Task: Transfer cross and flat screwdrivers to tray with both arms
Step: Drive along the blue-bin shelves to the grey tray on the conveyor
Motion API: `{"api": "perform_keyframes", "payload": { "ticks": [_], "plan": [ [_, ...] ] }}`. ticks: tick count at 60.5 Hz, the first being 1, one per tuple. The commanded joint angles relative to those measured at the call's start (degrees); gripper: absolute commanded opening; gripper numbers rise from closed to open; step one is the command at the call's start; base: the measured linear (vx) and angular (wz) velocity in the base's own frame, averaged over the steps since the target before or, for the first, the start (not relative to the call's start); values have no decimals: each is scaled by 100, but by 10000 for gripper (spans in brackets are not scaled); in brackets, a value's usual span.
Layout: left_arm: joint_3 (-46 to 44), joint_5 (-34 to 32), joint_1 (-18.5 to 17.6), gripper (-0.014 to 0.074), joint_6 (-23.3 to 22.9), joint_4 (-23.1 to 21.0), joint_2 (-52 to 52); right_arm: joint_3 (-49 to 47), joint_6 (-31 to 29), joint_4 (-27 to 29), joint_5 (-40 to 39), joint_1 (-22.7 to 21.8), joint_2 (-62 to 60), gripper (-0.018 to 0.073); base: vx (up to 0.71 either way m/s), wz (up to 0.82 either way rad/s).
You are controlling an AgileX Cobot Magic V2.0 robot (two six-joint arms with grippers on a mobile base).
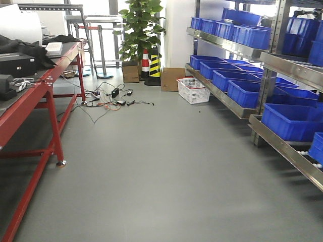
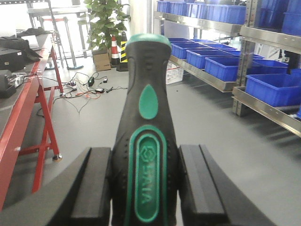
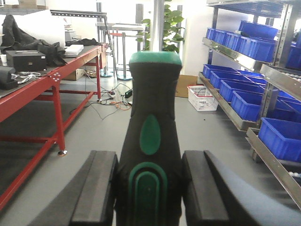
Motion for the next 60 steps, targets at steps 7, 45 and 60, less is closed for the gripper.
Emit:
{"api": "perform_keyframes", "payload": {
  "ticks": [7, 45, 60],
  "plan": [
    [-144, -545, -25, 3, -3, -58, 19, -167, -44, 2, -559, -13, 60, -8, 64, 1],
    [-144, -545, -25, 3, -3, -58, 19, -167, -44, 1, -559, -13, 60, -8, 61, -15],
    [-144, -545, -25, 3, -3, -58, 19, -167, -44, 1, -559, -13, 60, -8, 55, -45]
  ]
}}
